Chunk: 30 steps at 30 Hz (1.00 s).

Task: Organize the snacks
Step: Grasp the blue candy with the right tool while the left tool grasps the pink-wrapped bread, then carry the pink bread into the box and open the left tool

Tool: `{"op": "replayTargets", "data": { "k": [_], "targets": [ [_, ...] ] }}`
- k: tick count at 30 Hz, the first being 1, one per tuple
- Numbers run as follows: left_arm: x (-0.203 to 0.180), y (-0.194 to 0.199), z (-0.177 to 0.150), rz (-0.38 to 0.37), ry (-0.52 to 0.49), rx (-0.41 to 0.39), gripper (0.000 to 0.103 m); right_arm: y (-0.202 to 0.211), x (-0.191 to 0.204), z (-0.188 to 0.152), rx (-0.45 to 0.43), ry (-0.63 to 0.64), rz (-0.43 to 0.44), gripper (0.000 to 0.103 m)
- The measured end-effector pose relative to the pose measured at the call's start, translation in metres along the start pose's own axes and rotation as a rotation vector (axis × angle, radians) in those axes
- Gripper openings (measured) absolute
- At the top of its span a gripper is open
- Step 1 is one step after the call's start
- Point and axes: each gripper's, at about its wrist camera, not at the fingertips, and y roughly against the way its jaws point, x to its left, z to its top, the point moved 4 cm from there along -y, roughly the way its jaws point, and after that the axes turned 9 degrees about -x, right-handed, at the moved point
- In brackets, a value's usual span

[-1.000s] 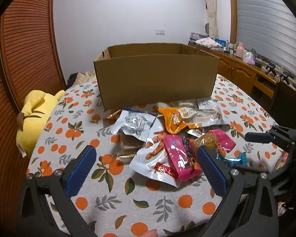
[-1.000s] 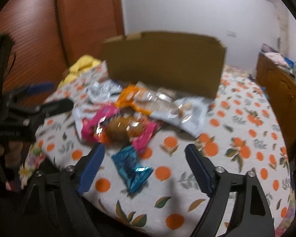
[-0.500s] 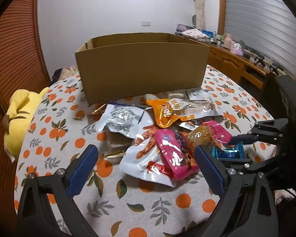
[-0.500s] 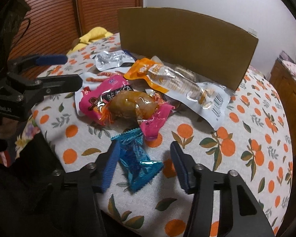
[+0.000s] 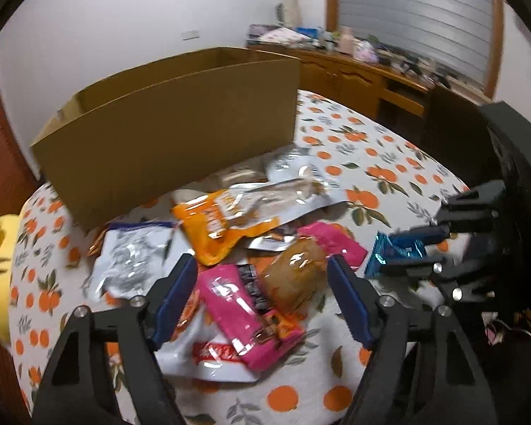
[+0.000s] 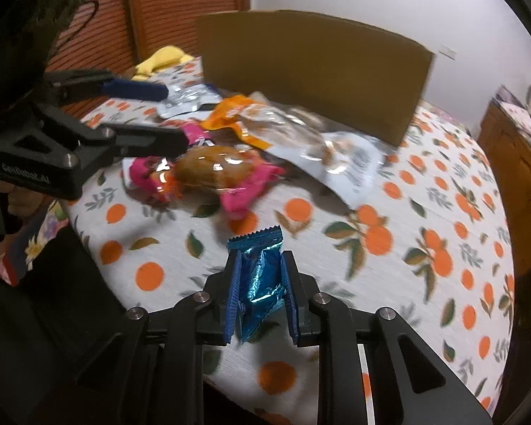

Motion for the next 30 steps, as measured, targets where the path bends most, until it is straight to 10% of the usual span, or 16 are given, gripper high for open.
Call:
{"op": "replayTargets", "data": {
  "k": [18,22,30],
  "targets": [
    [-0.019,-0.045,-0.014,-0.047,-0.135,0.176,0.072,0.016,-0.029,-0.004,-0.064,-0.104,-0.042,0.020],
    [-0.014,-0.039,-0.011,-0.062,-0.103,0.158,0.037,0.017,-0.030,-0.006,-0.065,-0.112,-0.043,0.020],
    [-0.005,-0.026,-0.009,-0.041,-0.046,0.118,0.034,0.017,-0.027,-0.003,-0.077,-0.122,-0.045,0.020]
  ]
}}
